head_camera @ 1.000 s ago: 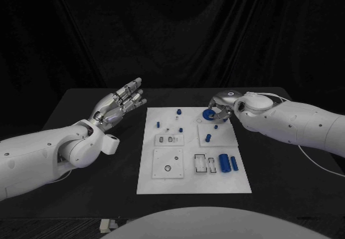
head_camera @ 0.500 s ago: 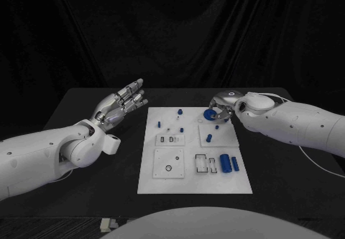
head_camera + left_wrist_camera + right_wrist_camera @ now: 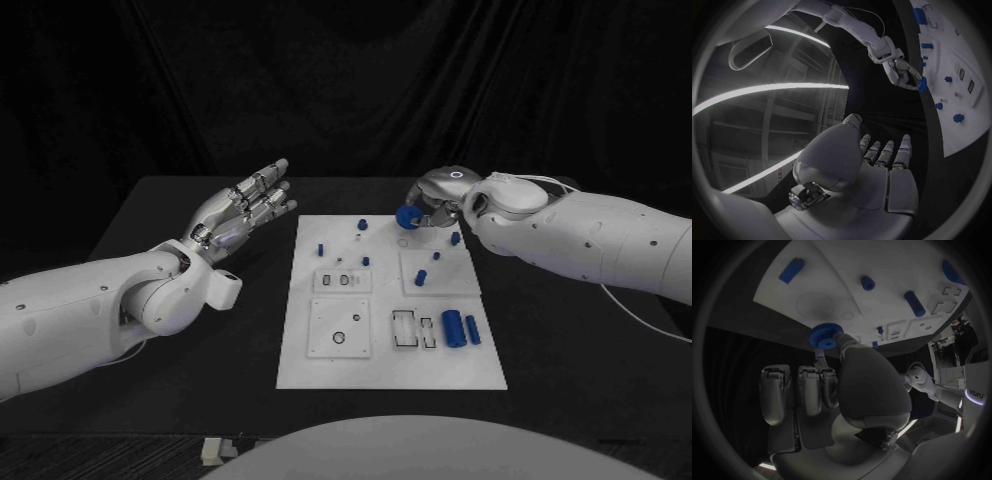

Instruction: Assemble the parts on the task board

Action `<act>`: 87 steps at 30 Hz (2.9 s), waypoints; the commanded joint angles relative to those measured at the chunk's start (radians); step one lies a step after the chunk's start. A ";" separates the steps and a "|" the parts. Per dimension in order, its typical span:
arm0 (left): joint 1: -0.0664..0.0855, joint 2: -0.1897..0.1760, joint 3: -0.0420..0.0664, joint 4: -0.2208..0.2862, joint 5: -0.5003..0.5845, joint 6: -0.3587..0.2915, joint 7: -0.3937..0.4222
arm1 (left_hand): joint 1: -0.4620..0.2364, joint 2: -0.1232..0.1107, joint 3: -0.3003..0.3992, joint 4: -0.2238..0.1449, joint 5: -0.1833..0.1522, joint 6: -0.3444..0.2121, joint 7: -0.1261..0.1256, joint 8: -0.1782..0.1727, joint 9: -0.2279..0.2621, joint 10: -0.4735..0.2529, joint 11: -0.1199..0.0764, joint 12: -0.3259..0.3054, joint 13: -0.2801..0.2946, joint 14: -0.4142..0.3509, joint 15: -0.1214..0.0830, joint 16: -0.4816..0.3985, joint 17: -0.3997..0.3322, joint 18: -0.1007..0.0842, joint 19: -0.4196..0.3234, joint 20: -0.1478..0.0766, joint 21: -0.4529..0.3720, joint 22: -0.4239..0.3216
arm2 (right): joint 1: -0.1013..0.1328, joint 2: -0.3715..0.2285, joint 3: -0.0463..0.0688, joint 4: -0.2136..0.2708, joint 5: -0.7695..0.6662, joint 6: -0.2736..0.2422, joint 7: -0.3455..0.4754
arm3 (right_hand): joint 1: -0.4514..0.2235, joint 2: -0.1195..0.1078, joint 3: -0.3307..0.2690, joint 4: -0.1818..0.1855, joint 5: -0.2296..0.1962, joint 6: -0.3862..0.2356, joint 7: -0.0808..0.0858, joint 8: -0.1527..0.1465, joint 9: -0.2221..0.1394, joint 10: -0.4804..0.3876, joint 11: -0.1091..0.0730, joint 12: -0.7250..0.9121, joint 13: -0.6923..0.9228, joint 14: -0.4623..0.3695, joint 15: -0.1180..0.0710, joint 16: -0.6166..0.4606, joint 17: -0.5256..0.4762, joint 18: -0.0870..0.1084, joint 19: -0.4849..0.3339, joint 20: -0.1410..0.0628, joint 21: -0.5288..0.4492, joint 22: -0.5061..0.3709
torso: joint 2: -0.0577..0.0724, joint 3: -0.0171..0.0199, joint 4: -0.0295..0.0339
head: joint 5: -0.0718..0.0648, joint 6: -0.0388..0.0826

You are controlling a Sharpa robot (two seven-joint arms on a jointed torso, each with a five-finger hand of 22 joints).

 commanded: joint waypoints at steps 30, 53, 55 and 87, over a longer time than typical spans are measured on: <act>-0.004 0.007 0.001 -0.001 0.001 0.022 0.020 | -0.004 -0.006 0.007 -0.003 0.003 0.012 0.007 0.005 0.002 -0.001 0.005 -0.001 -0.001 0.002 0.007 0.006 0.002 -0.004 0.005 0.000 0.006 -0.001 | -0.021 0.221 0.000 -0.077 -0.008 0.090 0.035 | -0.008 0.008 0.002 -0.003 -0.009 0.017 -0.020 0.012 0.049 0.106 -0.001 0.004 0.263 0.105 0.000 0.003 0.263 -0.008 0.106 -0.004 0.003 0.263 | 0.001 0.0003 0.0020 | -0.003 0.000; -0.005 0.012 0.001 -0.004 0.001 0.032 0.014 | -0.004 -0.005 0.009 -0.005 0.004 0.015 0.011 0.005 0.003 0.002 0.010 0.000 0.000 0.005 0.010 0.007 0.002 -0.004 0.007 0.000 0.007 -0.001 | -0.033 0.226 0.000 -0.103 -0.008 0.121 0.017 | -0.015 0.011 0.006 -0.006 -0.023 -0.019 -0.012 -0.016 0.043 0.106 0.004 0.004 0.263 0.105 0.010 0.003 0.263 -0.008 0.106 0.004 0.003 0.263 | 0.000 0.0004 0.0000 | -0.009 0.000; -0.006 0.012 0.001 -0.003 0.001 0.031 0.016 | -0.004 -0.005 0.009 -0.005 0.004 0.015 0.011 0.005 0.003 0.002 0.010 0.000 0.000 0.005 0.010 0.007 0.002 -0.004 0.007 0.000 0.007 -0.001 | -0.033 0.225 0.000 -0.102 -0.008 0.122 0.017 | -0.017 0.010 0.006 -0.006 -0.026 -0.029 -0.011 -0.024 0.040 0.106 0.004 0.004 0.263 0.105 0.013 0.003 0.263 -0.008 0.106 0.007 0.003 0.263 | 0.000 0.0003 0.0001 | -0.010 0.000; -0.007 0.011 0.001 -0.004 0.001 0.028 0.018 | 0.000 -0.005 0.016 -0.012 0.008 0.024 0.023 0.006 0.003 0.003 0.013 0.000 0.000 0.019 0.013 0.011 0.005 -0.006 0.009 0.000 0.009 -0.001 | -0.036 0.223 0.000 -0.100 -0.008 0.124 0.025 | -0.031 0.010 -0.003 -0.022 -0.143 -0.424 -0.030 -0.073 -0.127 0.106 -0.009 0.004 0.263 0.105 0.010 0.003 0.263 0.007 0.070 0.009 -0.046 0.243 | 0.000 0.0002 0.0002 | -0.006 0.000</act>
